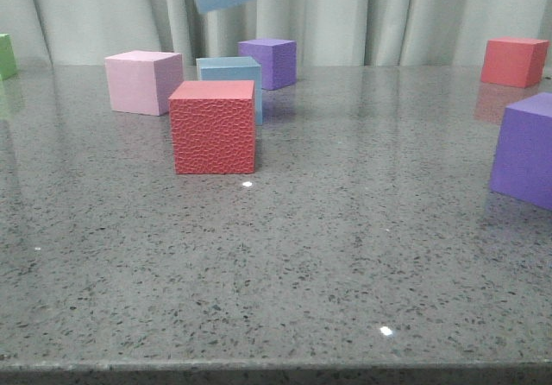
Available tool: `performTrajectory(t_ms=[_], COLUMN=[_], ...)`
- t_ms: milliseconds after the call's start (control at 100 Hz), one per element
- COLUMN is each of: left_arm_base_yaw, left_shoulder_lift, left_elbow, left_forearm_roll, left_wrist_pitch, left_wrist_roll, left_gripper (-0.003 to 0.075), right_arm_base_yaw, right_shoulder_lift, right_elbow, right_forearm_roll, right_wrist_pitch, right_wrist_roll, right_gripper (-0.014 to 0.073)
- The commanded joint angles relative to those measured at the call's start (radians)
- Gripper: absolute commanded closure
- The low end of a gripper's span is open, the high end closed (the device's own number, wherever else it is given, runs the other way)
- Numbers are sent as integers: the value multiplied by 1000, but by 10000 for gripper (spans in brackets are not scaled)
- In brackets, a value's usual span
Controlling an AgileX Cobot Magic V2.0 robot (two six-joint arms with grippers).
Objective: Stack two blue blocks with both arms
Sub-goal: 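Lift the held cube with the left gripper over the first blue cube, then lower the held cube onto the first light blue cube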
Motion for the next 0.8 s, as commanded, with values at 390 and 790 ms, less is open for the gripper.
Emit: performTrajectory(t_ms=[390, 790], left_arm_base_yaw=[-23, -23], left_shoulder_lift=[-7, 3], left_elbow=[-29, -29], left_forearm_roll=[76, 78], left_wrist_pitch=[-7, -7], left_wrist_roll=[-175, -228], left_gripper=[405, 426], right_arm_base_yaw=[-1, -1], right_shoulder_lift=[-25, -61], right_elbow=[-22, -22], right_forearm_roll=[-52, -54], right_wrist_pitch=[-25, -23], right_wrist_roll=[-1, -1], right_gripper=[193, 193])
